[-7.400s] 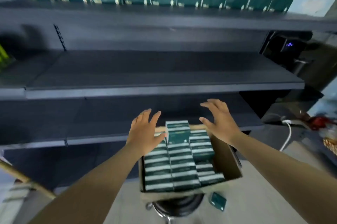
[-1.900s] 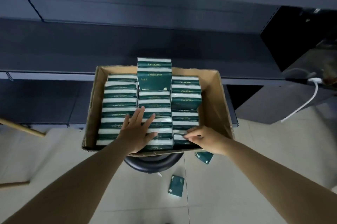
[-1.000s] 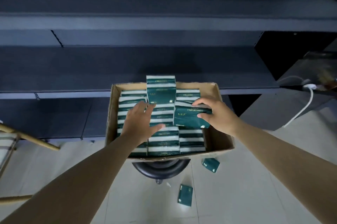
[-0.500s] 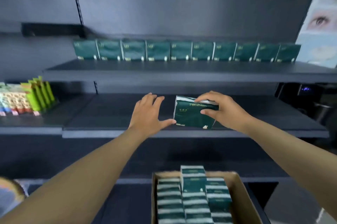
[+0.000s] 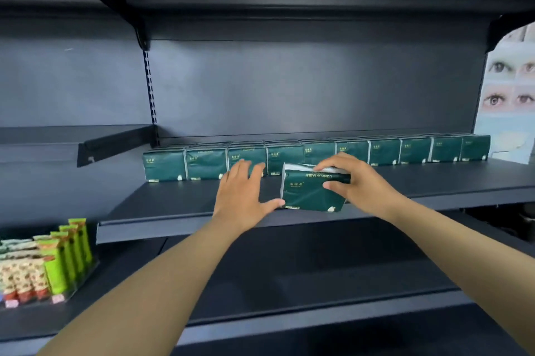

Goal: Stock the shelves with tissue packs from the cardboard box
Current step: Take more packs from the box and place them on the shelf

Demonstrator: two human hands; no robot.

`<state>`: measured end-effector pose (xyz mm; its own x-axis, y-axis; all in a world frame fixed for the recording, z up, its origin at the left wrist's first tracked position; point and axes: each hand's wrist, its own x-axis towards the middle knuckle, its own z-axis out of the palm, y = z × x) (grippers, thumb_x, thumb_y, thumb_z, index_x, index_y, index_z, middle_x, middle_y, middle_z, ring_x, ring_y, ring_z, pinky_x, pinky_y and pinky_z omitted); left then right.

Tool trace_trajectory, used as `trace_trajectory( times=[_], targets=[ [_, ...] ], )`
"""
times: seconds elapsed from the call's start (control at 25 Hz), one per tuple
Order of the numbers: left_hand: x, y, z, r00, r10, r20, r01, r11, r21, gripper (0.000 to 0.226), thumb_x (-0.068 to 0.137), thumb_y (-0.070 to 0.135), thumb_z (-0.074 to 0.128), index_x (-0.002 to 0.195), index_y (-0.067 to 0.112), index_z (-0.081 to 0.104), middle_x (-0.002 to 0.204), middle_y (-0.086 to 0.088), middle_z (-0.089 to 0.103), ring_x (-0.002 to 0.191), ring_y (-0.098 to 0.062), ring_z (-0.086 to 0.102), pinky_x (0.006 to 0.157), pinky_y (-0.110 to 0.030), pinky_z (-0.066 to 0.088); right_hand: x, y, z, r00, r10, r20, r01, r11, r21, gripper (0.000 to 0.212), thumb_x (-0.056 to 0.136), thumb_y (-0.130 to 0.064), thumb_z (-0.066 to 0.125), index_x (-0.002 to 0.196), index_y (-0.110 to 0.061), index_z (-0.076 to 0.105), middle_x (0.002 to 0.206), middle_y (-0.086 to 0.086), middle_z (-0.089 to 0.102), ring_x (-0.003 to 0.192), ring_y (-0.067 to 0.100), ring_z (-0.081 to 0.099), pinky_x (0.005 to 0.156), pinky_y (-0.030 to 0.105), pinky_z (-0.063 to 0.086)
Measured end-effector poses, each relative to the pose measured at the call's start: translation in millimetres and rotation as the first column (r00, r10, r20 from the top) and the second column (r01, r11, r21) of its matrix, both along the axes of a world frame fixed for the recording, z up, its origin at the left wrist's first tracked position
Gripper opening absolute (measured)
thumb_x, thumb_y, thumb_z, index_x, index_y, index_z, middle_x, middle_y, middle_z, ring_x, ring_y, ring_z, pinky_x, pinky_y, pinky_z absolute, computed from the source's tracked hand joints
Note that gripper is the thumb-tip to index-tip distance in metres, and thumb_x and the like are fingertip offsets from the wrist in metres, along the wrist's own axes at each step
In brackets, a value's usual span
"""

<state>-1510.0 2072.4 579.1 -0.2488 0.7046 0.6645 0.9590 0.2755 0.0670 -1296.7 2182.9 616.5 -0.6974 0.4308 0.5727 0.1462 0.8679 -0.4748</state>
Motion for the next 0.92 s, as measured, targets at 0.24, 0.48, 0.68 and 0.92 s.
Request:
trace_trajectory(
  times=[0.24,0.48,0.68,0.92],
  targets=[
    [-53.6,79.3,5.6,0.998,-0.062,0.026,0.062,0.998,-0.004,0.086,0.078,0.068,0.055,0.145,0.022,0.026,0.147,-0.004,0.028,0.14,-0.021,0.018,0.114,-0.038,0.019,-59.1,81.0,6.0,0.998,-0.057,-0.003,0.057,0.998,-0.027,0.025,0.086,-0.007,0.065,0.1,-0.027,0.064,0.106,-0.018,0.056,0.103,-0.012,0.048,0.084,-0.006,0.028],
    [-87.8,140.3,3.2,0.996,-0.092,-0.015,0.091,0.995,-0.044,0.087,0.078,0.071,0.052,0.146,0.023,0.024,0.15,-0.005,0.026,0.142,-0.022,0.013,0.114,-0.038,0.015,-94.0,144.9,5.7,0.998,-0.063,0.012,0.063,0.996,-0.063,0.024,0.084,-0.002,0.066,0.096,-0.023,0.066,0.107,-0.012,0.06,0.104,-0.008,0.052,0.087,-0.001,0.032],
    [-110.2,161.5,-0.2,0.996,-0.03,-0.085,0.025,0.998,-0.06,0.09,0.08,0.07,0.051,0.15,0.027,0.014,0.156,-0.008,0.011,0.145,-0.023,0.003,0.116,-0.04,0.0,-84.3,179.1,3.8,0.993,-0.11,0.029,0.112,0.991,-0.078,0.027,0.084,-0.001,0.065,0.091,-0.027,0.064,0.104,-0.015,0.061,0.102,-0.008,0.053,0.085,-0.002,0.033],
    [-119.2,181.1,-9.6,0.981,-0.028,-0.194,0.016,0.998,-0.063,0.081,0.087,0.064,0.047,0.151,0.032,0.008,0.158,-0.01,0.006,0.146,-0.024,-0.001,0.115,-0.042,-0.008,-72.9,208.5,2.2,0.983,-0.181,0.042,0.184,0.978,-0.099,0.025,0.085,0.001,0.064,0.092,-0.023,0.064,0.107,-0.009,0.061,0.104,0.004,0.053,0.086,0.005,0.035]
  ],
)
